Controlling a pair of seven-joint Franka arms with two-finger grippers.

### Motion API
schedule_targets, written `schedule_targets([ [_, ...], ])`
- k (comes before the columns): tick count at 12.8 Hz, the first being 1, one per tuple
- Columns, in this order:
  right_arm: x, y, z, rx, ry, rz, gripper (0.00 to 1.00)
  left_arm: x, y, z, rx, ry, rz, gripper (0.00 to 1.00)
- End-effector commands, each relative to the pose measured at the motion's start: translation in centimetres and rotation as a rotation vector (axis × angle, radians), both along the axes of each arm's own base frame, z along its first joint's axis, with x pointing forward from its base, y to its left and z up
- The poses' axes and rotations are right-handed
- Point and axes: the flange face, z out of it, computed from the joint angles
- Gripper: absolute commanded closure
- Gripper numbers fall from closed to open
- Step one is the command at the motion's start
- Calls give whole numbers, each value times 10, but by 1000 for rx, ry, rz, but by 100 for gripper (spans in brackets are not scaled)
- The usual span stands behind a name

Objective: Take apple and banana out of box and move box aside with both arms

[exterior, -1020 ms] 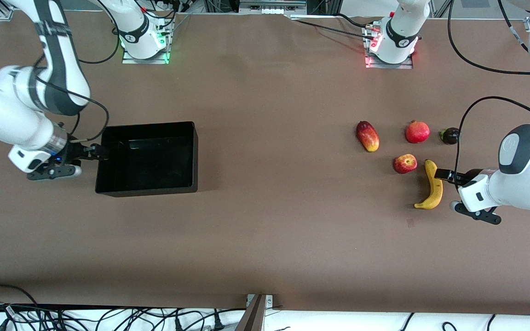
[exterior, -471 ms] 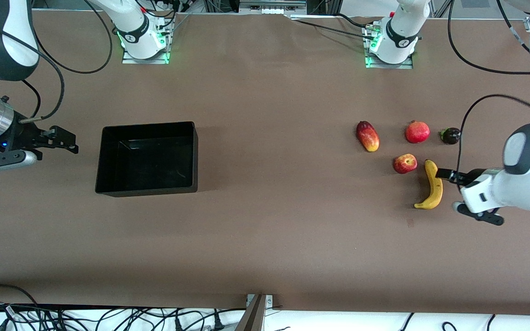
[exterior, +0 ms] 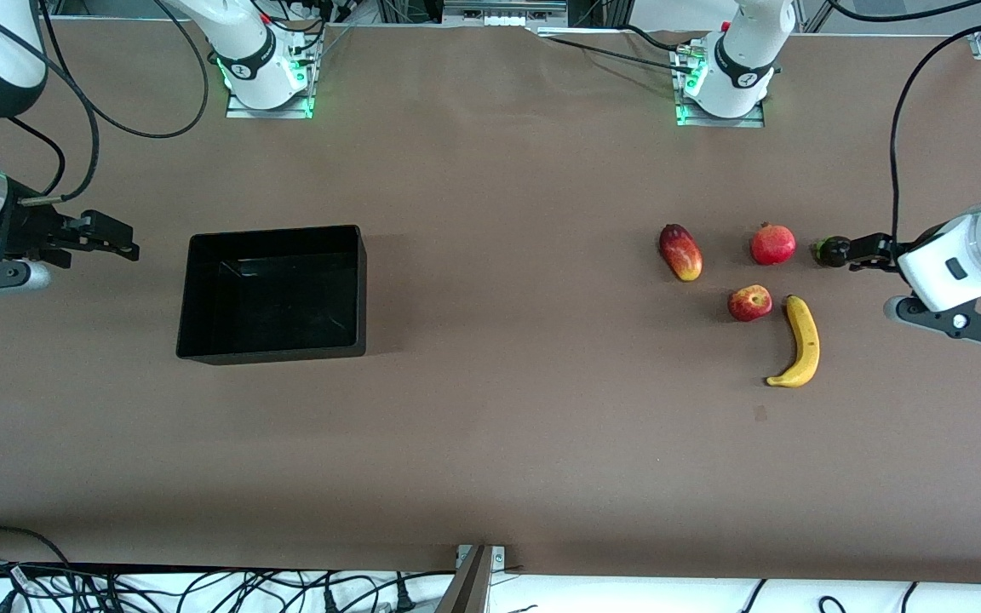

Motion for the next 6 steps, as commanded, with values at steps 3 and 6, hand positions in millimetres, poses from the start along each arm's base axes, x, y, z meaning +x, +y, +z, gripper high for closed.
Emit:
schedule_targets([
  [3, -4, 4, 10, -10, 3, -10, 0, -44, -9, 28, -65, -67, 143, 0],
  [6, -4, 4, 10, -13, 3, -7, 0, -77, -25, 50, -21, -177, 355, 0],
])
